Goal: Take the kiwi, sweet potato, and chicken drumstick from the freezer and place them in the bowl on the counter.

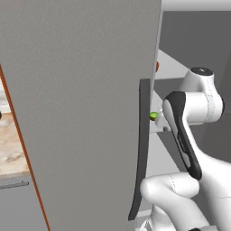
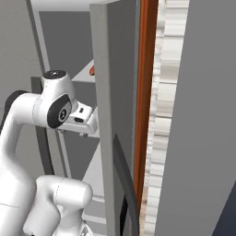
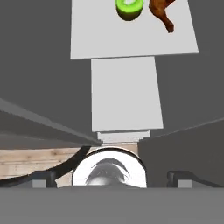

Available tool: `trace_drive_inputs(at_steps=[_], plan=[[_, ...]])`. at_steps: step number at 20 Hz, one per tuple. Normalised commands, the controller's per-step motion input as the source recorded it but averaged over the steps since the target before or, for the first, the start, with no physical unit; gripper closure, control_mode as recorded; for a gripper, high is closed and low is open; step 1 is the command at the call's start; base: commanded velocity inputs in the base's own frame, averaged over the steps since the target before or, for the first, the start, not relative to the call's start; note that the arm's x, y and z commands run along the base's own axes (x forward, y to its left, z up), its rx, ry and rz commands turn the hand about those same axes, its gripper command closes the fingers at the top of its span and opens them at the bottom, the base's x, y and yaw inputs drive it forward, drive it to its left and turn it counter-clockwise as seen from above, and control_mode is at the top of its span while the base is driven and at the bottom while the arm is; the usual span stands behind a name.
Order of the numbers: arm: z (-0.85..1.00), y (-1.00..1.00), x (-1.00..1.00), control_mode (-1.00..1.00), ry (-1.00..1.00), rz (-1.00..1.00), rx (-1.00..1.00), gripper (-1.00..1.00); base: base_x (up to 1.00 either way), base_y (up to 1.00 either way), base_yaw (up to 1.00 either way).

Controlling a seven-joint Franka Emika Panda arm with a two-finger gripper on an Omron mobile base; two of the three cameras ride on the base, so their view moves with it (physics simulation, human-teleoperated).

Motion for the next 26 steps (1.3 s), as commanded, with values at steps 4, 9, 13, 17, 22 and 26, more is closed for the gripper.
trace_drive_inputs(at_steps=[4,9,13,17,22,26], plan=[[-0.32,-0.32,0.77,-1.0,0.0,0.0,0.02,-1.0,0.0,0.0,0.0],[-0.41,-0.22,0.57,-1.0,-0.01,0.0,0.0,-1.0,0.0,0.0,0.0],[-0.49,-0.03,0.27,-1.0,-0.14,0.0,0.0,-1.0,0.0,0.0,0.0],[-0.32,-0.13,0.23,-1.0,-0.14,0.0,0.0,-1.0,0.0,0.0,0.0],[-0.09,-0.36,0.25,-1.0,-0.11,0.0,0.0,-1.0,0.0,0.0,0.0],[-0.04,-0.07,0.25,-1.0,-0.07,0.0,-0.06,-1.0,0.0,0.0,0.0]])
